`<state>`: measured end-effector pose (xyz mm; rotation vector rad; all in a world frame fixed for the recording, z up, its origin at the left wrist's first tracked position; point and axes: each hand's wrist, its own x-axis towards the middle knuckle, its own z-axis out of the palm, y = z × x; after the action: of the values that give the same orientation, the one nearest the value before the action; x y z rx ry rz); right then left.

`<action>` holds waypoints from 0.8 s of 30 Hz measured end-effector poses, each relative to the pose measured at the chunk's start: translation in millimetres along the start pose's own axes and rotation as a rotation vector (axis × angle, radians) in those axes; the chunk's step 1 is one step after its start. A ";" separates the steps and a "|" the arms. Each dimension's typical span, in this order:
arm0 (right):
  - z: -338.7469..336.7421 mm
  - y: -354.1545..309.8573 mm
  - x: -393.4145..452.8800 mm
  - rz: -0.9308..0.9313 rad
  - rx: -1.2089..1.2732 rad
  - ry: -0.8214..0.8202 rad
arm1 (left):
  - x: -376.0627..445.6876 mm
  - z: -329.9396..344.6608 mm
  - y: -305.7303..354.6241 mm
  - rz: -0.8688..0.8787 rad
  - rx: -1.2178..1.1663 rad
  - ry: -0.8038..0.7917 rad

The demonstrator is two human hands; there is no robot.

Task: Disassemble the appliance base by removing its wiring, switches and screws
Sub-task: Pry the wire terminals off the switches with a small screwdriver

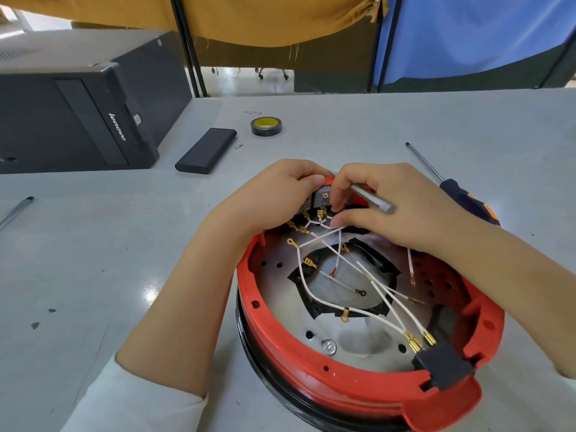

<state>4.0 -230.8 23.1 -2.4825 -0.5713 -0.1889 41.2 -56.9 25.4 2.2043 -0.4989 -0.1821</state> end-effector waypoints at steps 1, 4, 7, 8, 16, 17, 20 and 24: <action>0.1 0.1 -0.3 -0.020 -0.037 -0.005 | -0.1 -0.2 -0.1 0.003 0.003 0.002; -0.2 -0.7 0.0 -0.065 -0.106 -0.043 | -0.1 -0.6 -0.4 0.009 0.006 0.014; 0.1 -0.3 0.0 -0.081 -0.101 -0.062 | -0.3 -1.2 0.1 0.003 0.008 0.017; 0.2 -1.0 -0.5 -0.088 -0.097 -0.073 | -0.4 -1.2 0.1 0.002 0.007 0.015; 3.1 -2.6 -1.6 -0.074 -0.045 -0.104 | 0.1 -0.3 0.5 -0.003 0.025 0.018; 3.0 -3.5 -2.0 -0.083 -0.047 -0.099 | -0.2 -0.2 0.6 -0.001 0.022 0.016; 0.4 -7.7 -3.8 -0.127 0.046 0.007 | -0.6 -0.4 0.8 0.003 0.013 0.019; -3.6 -11.5 -4.4 -0.163 0.170 0.199 | 0.2 -1.2 -0.8 0.011 -0.015 0.027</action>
<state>-5.0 -225.9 30.8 -2.2225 -0.6757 -0.4280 41.9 -55.6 25.5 2.1862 -0.4934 -0.1492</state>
